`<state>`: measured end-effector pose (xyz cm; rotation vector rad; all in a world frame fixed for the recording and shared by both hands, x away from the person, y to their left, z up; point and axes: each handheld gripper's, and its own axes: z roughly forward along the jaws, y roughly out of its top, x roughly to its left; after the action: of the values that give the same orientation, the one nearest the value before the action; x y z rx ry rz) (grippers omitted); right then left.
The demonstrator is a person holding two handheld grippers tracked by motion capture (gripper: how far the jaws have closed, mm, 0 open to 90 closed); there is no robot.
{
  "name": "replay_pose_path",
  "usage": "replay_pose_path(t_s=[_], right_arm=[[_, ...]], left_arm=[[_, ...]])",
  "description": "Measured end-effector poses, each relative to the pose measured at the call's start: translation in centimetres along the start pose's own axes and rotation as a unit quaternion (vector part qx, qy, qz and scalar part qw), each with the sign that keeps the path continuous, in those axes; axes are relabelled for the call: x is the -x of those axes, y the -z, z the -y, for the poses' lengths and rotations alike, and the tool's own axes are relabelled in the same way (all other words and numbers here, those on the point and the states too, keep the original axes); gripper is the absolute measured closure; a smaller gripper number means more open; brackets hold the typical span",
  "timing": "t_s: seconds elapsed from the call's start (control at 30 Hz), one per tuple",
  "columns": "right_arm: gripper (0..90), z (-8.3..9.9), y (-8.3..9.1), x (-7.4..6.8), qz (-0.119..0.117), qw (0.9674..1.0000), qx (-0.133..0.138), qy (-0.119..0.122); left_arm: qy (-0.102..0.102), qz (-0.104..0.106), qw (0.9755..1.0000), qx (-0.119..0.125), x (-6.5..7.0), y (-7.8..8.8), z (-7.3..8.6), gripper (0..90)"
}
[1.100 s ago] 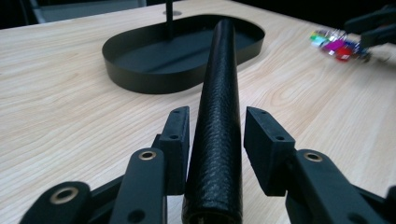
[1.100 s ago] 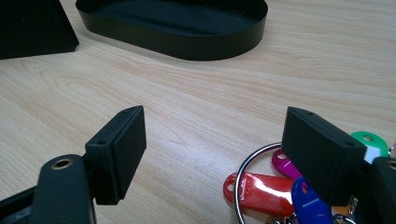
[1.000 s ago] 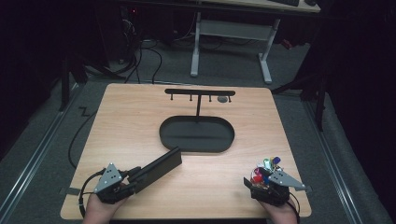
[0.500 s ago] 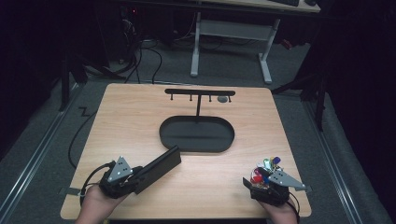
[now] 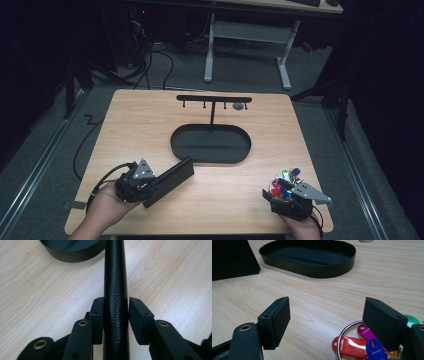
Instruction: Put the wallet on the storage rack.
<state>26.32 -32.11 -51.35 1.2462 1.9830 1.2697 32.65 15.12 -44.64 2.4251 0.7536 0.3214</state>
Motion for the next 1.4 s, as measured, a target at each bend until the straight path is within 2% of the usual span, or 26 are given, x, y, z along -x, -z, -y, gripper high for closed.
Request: replay_pose_path(t_s=[0.17,0.37,0.47,0.53,0.6,0.7,0.83,0.97,1.03,1.1,1.27,1.4], right_arm=[[22.6,0.0,-0.1,0.0,-0.001,1.0,-0.001,-0.002],[22.8,0.0,-0.1,-0.1,0.0,1.0,-0.001,-0.001],[22.8,-0.1,0.1,-0.1,0.0,1.0,0.001,-0.001],[22.8,-0.1,0.2,0.0,0.001,1.0,0.003,-0.002],[22.8,0.0,0.2,0.0,0.001,1.0,0.003,-0.003],[22.8,0.0,0.1,0.0,0.001,1.0,0.002,-0.004],[22.8,0.0,0.1,0.0,0.001,1.0,0.001,-0.002],[22.8,0.0,0.1,0.0,0.002,1.0,0.0,-0.003],[22.8,0.0,0.1,0.0,0.002,1.0,0.0,-0.003],[22.8,0.0,0.1,0.0,0.002,1.0,0.0,-0.003],[22.8,0.0,0.1,0.0,0.002,1.0,0.0,-0.002],[22.8,0.0,0.1,0.0,0.002,1.0,0.0,-0.003]], left_arm=[[-0.012,0.011,0.9996,-0.022,-0.1,-0.2,-0.6,67.5],[-0.026,0.012,0.9992,-0.027,0.0,-0.2,-0.9,73.3],[-0.045,-0.003,0.9988,-0.019,0.5,-0.1,-0.9,74.2],[-0.06,-0.017,0.998,-0.002,0.9,0.2,-1.1,74.5],[-0.065,-0.017,0.9977,0.004,1.0,0.3,-1.2,74.5],[-0.084,-0.031,0.9958,0.019,1.2,0.5,-1.5,74.6],[-0.085,-0.044,0.9952,0.023,1.2,0.6,-2.1,75.2],[-0.117,-0.06,0.9908,0.034,1.6,0.9,-2.8,75.8],[-0.135,-0.068,0.9876,0.042,1.9,1.1,-3.3,76.0],[-0.146,-0.071,0.9857,0.046,2.0,1.2,-3.7,76.1],[-0.186,-0.096,0.9762,0.057,2.2,1.1,-5.1,76.0],[-0.21,-0.106,0.9697,0.067,2.1,0.6,-6.1,76.0]])
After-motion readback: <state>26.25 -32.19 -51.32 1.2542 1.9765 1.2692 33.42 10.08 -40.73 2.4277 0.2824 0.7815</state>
